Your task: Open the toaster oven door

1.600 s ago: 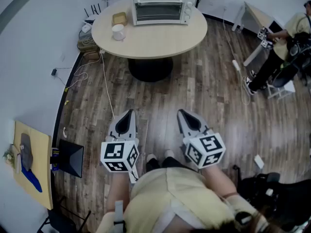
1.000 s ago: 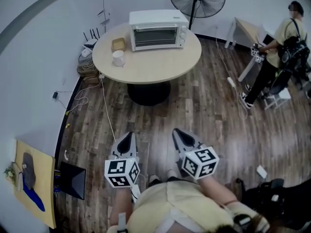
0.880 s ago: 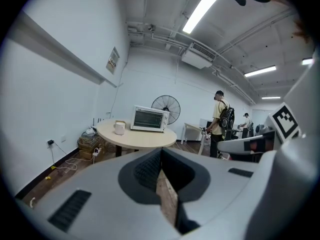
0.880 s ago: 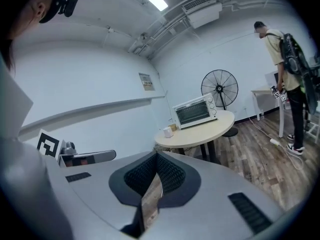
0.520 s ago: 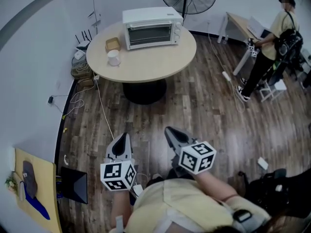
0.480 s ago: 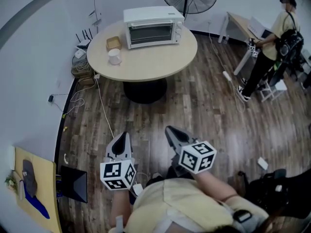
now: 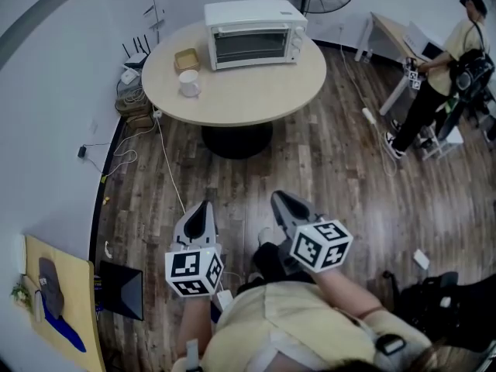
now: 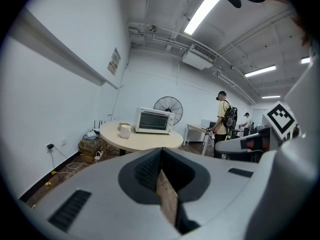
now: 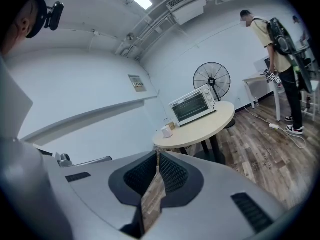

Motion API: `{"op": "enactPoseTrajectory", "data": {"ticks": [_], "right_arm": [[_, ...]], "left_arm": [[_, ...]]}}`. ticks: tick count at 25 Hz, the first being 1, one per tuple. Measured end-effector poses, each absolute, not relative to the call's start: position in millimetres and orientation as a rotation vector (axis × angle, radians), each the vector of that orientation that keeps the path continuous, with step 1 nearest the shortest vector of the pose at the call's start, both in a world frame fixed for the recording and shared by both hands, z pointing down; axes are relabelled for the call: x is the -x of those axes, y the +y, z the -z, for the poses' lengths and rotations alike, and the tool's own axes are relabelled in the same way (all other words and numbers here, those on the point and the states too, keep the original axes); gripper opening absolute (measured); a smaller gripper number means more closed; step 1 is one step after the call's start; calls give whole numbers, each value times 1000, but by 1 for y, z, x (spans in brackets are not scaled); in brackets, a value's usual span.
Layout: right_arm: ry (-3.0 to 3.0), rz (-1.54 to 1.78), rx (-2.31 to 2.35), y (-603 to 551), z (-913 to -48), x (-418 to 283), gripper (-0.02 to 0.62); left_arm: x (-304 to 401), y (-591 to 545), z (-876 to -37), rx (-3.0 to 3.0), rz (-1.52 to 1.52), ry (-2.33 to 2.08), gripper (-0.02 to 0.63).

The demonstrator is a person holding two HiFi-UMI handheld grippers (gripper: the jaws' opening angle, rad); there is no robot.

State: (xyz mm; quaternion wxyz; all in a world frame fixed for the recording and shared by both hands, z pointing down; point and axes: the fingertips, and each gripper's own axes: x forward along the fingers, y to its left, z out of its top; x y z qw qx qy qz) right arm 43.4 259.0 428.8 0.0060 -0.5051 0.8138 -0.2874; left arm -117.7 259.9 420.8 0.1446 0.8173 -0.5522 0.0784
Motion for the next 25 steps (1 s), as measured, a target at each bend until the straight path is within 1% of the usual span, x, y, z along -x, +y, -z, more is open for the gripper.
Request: {"op": "enactPoseTrajectory", "data": {"ticks": [13, 16, 19, 21, 25], "right_arm": [[2477, 948, 1574, 144, -424, -44, 6], [2467, 963, 1561, 121, -422, -48, 72], [2430, 990, 1544, 98, -419, -53, 92], [2411, 1006, 1539, 82, -415, -59, 116], [2375, 1067, 1493, 54, -411, -66, 129]], "left_arm": [[110, 154, -415, -2342, -226, -1596, 2], [104, 132, -416, -2332, -234, -1595, 2], [99, 110, -416, -2324, -238, -1597, 2], [94, 94, -416, -2322, -242, -1596, 2], [84, 62, -417, -2316, -246, -1597, 2]]}}
